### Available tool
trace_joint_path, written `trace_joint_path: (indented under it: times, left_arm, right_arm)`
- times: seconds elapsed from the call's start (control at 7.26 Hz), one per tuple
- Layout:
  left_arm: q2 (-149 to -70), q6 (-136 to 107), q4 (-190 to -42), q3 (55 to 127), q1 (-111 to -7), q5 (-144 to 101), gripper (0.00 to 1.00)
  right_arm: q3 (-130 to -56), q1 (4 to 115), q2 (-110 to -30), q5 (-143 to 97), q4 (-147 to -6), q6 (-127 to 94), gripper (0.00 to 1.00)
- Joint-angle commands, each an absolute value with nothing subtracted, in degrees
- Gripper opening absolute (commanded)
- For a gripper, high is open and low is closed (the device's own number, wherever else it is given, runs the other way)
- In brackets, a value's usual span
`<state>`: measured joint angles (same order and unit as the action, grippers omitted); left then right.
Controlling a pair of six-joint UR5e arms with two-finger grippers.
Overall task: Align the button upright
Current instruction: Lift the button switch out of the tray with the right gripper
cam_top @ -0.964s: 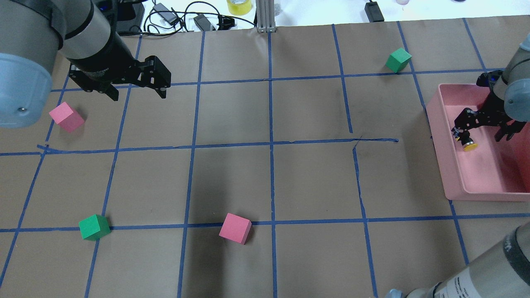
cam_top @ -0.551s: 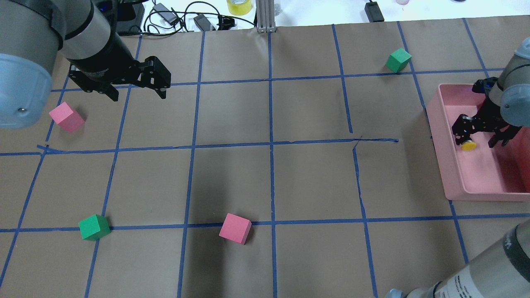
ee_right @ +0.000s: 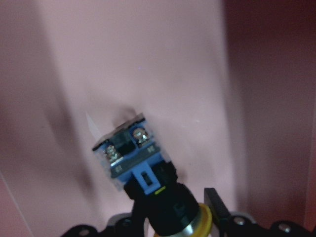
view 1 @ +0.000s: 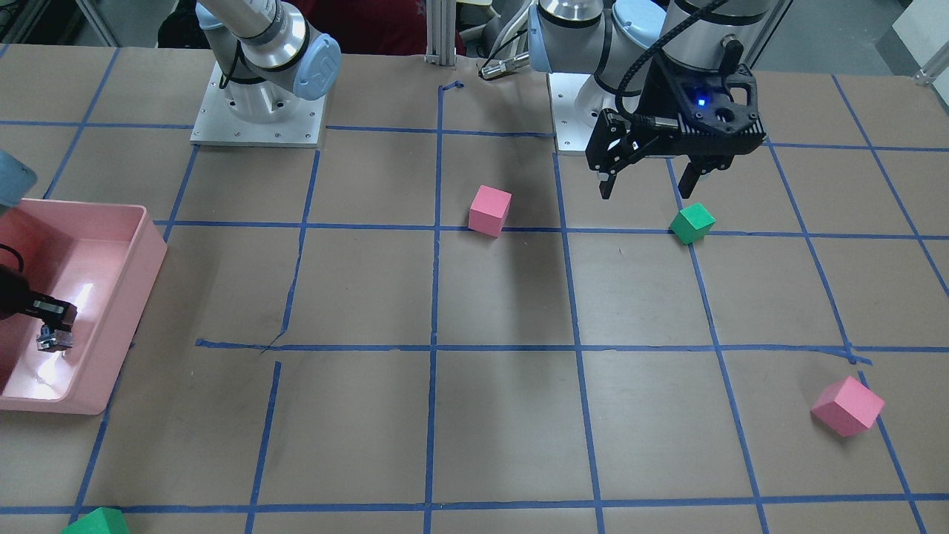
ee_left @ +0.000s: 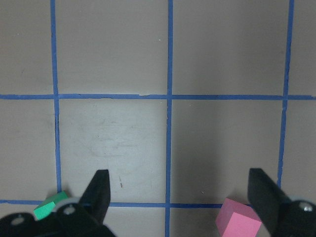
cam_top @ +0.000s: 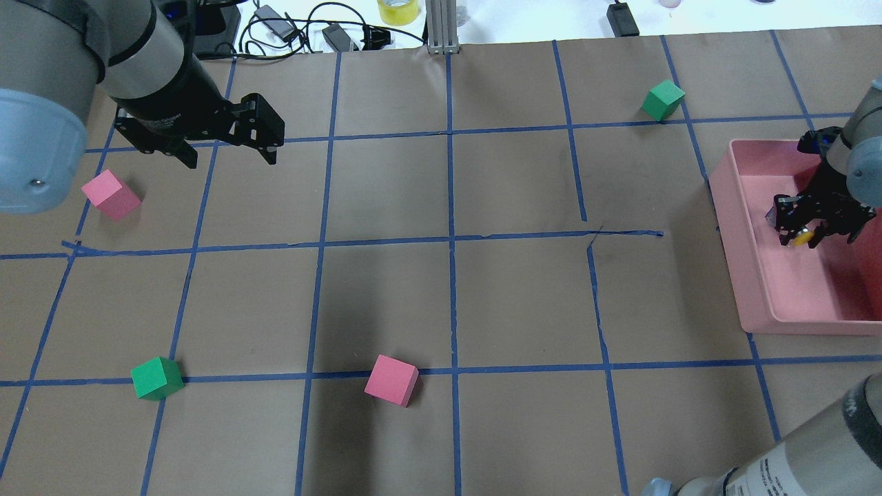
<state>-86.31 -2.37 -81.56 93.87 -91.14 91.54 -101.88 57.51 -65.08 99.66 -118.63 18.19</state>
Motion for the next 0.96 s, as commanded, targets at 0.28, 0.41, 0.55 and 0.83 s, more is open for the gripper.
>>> trace_joint_path:
  times: [0.28, 0.41, 0.55, 0.83]
  left_arm:
    - [-86.31, -2.37, -81.56, 93.87, -91.14, 91.58, 1.00]
    - [-86.31, -2.37, -81.56, 93.87, -91.14, 91.58, 1.00]
    - [-86.31, -2.37, -81.56, 93.87, -91.14, 91.58, 1.00]
    - [-86.31, -2.37, -81.56, 93.87, -91.14, 91.50, 1.00]
  right_arm:
    - [-96.09, 58.09, -72.31, 99.23, -111.04, 18.28, 0.00]
    - [-93.02, 59.84, -73.99, 98.10, -107.26, 18.11, 0.00]
    - [-89.86, 62.90, -75.74, 98.00, -102.53, 17.58, 0.00]
    - [-88.16, 71.68, -75.85, 97.91, -102.13, 12.69, 0.00]
